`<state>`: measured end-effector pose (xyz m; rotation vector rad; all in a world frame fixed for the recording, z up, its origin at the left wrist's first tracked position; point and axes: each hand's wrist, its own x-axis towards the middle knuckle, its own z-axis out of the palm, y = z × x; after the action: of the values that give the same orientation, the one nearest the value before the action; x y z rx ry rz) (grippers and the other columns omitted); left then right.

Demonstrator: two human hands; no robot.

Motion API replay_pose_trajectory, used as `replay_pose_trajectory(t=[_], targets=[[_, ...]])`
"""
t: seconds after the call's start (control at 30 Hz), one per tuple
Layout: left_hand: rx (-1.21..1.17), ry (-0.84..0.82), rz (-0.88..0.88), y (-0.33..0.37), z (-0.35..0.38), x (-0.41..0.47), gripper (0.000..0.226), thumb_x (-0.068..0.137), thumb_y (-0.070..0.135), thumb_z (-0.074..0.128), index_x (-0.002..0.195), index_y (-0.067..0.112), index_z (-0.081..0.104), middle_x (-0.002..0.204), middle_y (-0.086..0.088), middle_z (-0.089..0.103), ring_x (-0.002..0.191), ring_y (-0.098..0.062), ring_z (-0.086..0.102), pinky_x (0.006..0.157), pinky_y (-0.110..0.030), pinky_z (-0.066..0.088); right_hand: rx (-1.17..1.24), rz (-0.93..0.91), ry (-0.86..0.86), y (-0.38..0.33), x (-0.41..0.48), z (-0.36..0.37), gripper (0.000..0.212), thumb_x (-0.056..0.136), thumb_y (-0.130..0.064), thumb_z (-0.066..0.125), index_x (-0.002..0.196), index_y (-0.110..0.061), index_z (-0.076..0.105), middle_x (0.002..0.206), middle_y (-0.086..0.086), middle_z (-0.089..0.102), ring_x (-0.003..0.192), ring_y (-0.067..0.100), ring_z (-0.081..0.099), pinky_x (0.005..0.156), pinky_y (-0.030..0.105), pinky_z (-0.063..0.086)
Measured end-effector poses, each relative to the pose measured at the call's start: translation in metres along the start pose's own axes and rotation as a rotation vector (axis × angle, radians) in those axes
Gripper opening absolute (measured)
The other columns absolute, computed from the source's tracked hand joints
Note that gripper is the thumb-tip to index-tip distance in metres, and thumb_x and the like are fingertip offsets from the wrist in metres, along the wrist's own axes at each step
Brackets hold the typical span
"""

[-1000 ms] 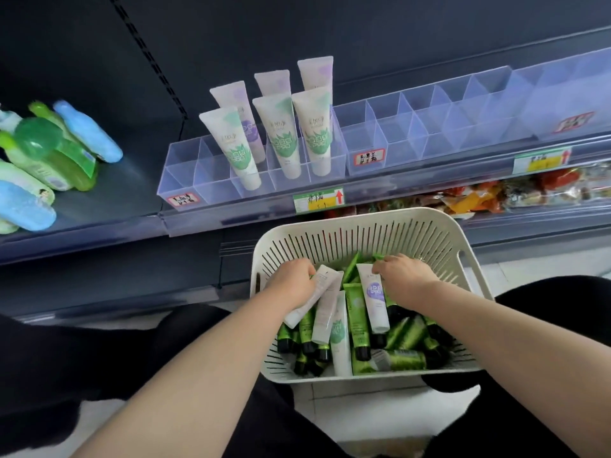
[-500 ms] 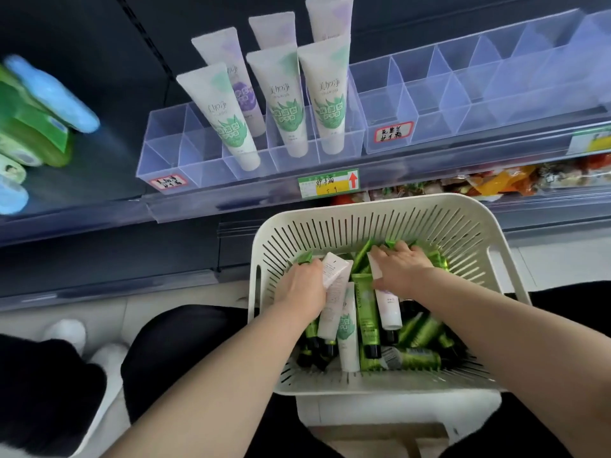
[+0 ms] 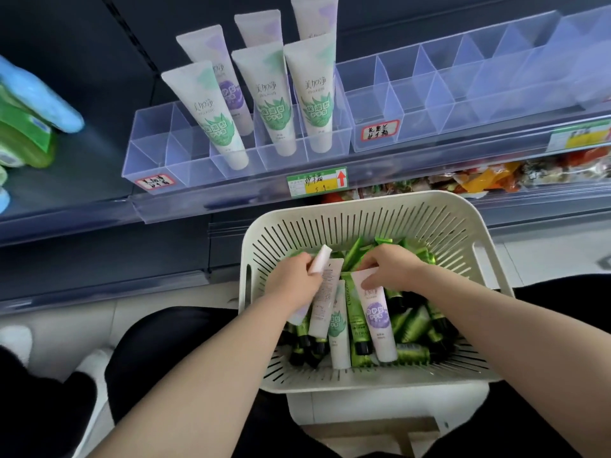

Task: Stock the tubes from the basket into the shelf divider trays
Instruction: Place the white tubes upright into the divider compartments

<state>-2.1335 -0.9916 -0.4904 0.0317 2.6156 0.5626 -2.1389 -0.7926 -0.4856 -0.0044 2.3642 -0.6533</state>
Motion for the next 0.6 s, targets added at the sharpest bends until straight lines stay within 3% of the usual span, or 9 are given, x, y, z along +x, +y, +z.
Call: replay_pose_trajectory(t=[0.1, 0.23, 0.33, 0.5, 0.6], targets=[[-0.260, 0.013, -0.064, 0.000, -0.003, -0.003, 0.013, 0.093, 0.022, 0.056, 0.105, 0.018, 0.058, 0.099, 0.000, 0.064, 0.083, -0.015, 0.060, 0.062, -0.028, 0.045, 0.169, -0.049, 0.051, -0.004, -0.012, -0.006, 0.019, 0.080, -0.015, 0.072, 0.096, -0.023, 0.069, 0.090, -0.010, 0.065, 0.080, 0.005, 0.059, 0.059, 0.015, 0.041], [-0.510, 0.079, -0.093, 0.004, -0.012, -0.013, 0.023, 0.091, 0.009, 0.055, 0.112, 0.019, 0.054, 0.106, 0.001, 0.063, 0.094, -0.016, 0.062, 0.066, -0.027, 0.049, 0.188, -0.140, 0.165, -0.009, -0.032, -0.016, 0.017, 0.081, -0.015, 0.070, 0.093, -0.025, 0.063, 0.087, -0.012, 0.062, 0.077, 0.003, 0.057, 0.061, 0.016, 0.039], [-0.661, 0.146, -0.077, 0.006, -0.020, -0.021, 0.020, 0.090, 0.009, 0.057, 0.104, 0.023, 0.052, 0.102, 0.001, 0.064, 0.094, -0.017, 0.064, 0.078, -0.041, 0.056, 0.170, -0.208, 0.268, -0.017, -0.047, -0.024, 0.016, 0.082, -0.011, 0.067, 0.092, -0.023, 0.064, 0.085, -0.010, 0.064, 0.076, 0.004, 0.058, 0.061, 0.018, 0.044], [-0.673, 0.286, -0.028, 0.012, -0.037, -0.036, 0.011, 0.094, 0.028, 0.057, 0.098, 0.018, 0.054, 0.094, -0.001, 0.065, 0.087, -0.019, 0.064, 0.072, -0.037, 0.052, 0.151, -0.294, 0.408, -0.037, -0.065, -0.035, 0.020, 0.084, -0.008, 0.060, 0.098, -0.020, 0.067, 0.085, -0.009, 0.063, 0.069, 0.005, 0.055, 0.059, 0.018, 0.039], [-0.525, 0.323, -0.001, 0.016, -0.048, -0.043, 0.014, 0.095, 0.031, 0.053, 0.099, 0.017, 0.053, 0.095, -0.002, 0.065, 0.084, -0.021, 0.063, 0.072, -0.038, 0.051, 0.145, -0.327, 0.457, -0.049, -0.072, -0.040, 0.022, 0.083, -0.009, 0.060, 0.101, -0.021, 0.067, 0.088, -0.009, 0.064, 0.079, 0.011, 0.058, 0.067, 0.023, 0.041]])
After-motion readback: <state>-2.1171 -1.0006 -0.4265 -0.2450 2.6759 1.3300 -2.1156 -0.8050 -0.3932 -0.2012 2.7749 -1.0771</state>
